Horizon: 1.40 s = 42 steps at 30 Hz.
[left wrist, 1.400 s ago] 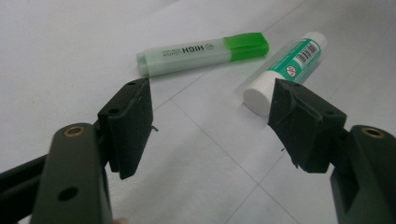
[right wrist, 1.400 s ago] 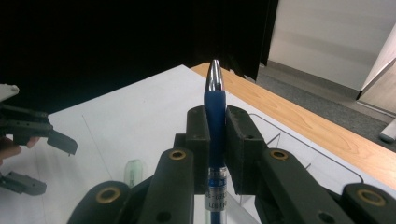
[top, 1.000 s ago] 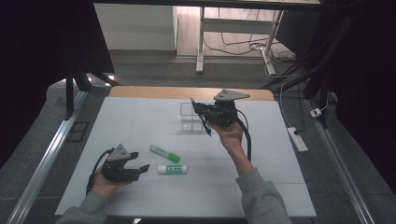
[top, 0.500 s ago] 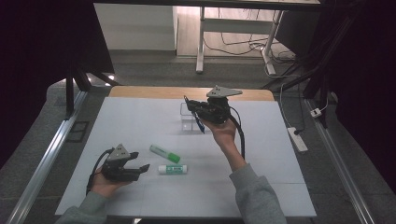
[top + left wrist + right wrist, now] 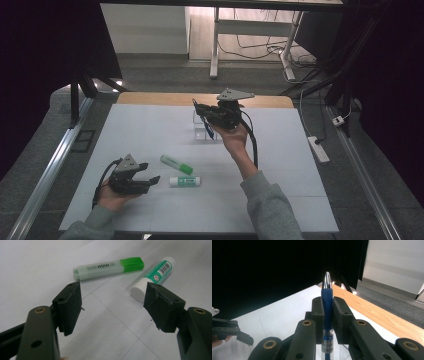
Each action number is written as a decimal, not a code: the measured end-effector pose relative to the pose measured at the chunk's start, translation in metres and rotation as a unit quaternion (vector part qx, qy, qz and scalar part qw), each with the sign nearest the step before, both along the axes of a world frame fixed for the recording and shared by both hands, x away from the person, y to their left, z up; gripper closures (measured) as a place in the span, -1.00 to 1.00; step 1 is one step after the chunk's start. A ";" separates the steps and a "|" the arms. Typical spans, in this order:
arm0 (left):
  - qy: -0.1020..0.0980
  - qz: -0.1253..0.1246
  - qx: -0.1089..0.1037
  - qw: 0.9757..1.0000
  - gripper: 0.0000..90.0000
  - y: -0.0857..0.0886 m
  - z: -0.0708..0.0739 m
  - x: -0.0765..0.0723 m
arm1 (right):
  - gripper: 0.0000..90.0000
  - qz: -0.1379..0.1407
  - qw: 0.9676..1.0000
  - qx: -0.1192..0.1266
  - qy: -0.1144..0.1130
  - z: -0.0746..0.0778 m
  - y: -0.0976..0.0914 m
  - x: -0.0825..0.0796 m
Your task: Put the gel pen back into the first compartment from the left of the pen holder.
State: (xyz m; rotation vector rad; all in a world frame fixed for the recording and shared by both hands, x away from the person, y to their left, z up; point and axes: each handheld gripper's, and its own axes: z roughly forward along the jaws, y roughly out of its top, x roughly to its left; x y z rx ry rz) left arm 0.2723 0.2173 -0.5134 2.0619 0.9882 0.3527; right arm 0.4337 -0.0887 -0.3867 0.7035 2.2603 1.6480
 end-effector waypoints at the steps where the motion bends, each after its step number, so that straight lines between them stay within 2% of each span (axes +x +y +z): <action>1: 0.000 0.000 0.000 1.000 -0.33 0.000 0.000 0.000 | 0.77 -0.002 1.000 -0.002 -0.001 0.000 0.000 0.001; 10: 0.001 -0.005 0.005 1.000 -0.33 -0.003 -0.001 0.001 | 0.77 -0.013 1.000 0.006 0.003 0.001 0.001 0.018; 15: 0.002 -0.003 0.001 1.000 -0.33 -0.002 -0.001 0.001 | 0.77 -0.020 1.000 0.023 0.007 0.005 0.003 0.027; 23: 0.001 -0.005 0.000 1.000 -0.33 -0.002 -0.001 0.001 | 0.77 -0.029 0.999 0.026 0.005 0.008 0.008 0.038; 30: 0.002 -0.006 0.001 1.000 -0.33 -0.002 -0.001 0.001 | 0.76 -0.034 0.999 0.029 0.004 0.004 0.013 0.048; 34: 0.001 -0.006 0.001 1.000 -0.33 -0.002 -0.001 0.001 | 0.76 -0.035 0.999 0.039 0.009 -0.002 0.017 0.057; 42: 0.002 -0.005 -0.002 1.000 -0.33 -0.001 -0.001 0.001 | 0.76 -0.042 0.998 0.046 0.014 -0.008 0.021 0.070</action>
